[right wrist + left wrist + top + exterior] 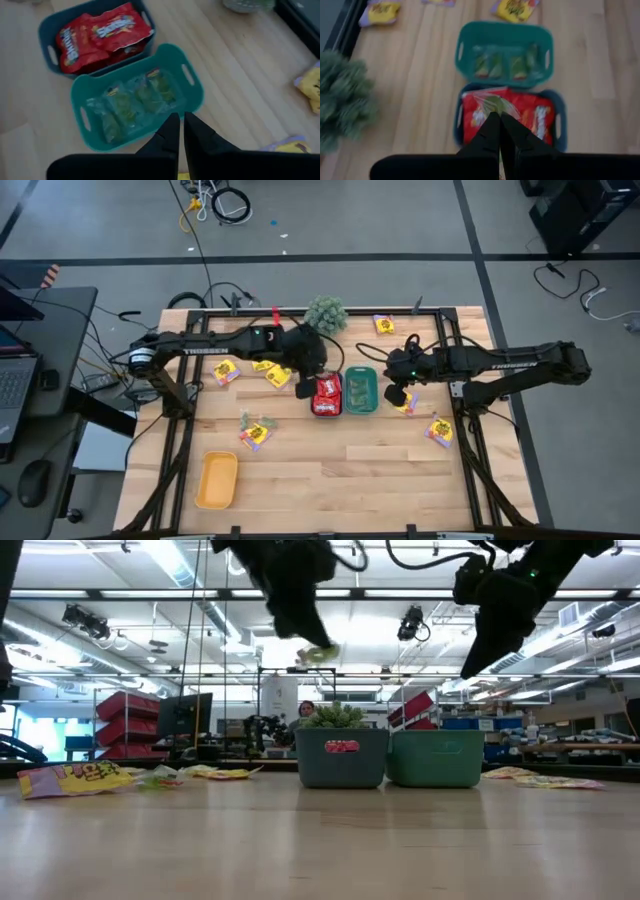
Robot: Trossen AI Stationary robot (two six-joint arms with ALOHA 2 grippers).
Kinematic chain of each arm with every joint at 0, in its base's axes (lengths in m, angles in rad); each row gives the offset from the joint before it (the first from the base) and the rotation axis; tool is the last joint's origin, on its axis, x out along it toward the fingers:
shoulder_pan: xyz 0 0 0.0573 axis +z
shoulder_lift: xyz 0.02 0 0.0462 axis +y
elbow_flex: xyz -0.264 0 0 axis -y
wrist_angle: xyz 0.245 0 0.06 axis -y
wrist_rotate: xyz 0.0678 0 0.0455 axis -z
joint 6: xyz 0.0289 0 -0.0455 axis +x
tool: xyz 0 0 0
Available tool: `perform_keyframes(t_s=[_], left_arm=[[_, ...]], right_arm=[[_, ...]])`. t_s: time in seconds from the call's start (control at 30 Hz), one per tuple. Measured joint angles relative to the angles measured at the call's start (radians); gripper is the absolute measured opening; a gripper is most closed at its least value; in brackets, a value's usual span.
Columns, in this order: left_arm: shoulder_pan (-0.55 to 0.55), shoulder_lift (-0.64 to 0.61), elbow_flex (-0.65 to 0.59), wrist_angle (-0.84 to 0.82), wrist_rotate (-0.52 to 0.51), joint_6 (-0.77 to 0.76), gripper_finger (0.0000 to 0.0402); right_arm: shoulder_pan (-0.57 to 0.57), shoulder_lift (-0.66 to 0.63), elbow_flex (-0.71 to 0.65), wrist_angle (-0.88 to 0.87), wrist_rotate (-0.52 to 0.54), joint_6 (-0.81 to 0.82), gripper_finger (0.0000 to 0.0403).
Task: Sort candy
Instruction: Put the green gummy into the green bin
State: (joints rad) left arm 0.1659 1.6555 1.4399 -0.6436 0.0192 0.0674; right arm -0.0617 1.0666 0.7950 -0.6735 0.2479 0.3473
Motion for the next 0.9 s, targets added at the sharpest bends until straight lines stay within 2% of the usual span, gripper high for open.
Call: perform_keyframes(t_s=[0.17,0.43,0.7,0.9], left_arm=[[-0.031,0.090,0.081,0.038,0.005,0.011,0.0000],[-0.057,0.254,0.192,0.098,0.076,0.026,0.0000],[-0.083,0.389,0.302,0.124,0.077,0.027,0.0000],[-0.095,0.445,0.320,0.137,0.057,0.007,0.0000]], right_arm=[[-0.029,-0.020,-0.001,-0.001,0.013,-0.003,0.0011],[-0.092,-0.056,-0.001,-0.011,0.019,-0.014,0.0011],[-0.151,-0.083,-0.001,-0.015,0.021,-0.028,0.0007],[-0.179,-0.086,-0.001,-0.018,0.021,-0.037,0.0009]])
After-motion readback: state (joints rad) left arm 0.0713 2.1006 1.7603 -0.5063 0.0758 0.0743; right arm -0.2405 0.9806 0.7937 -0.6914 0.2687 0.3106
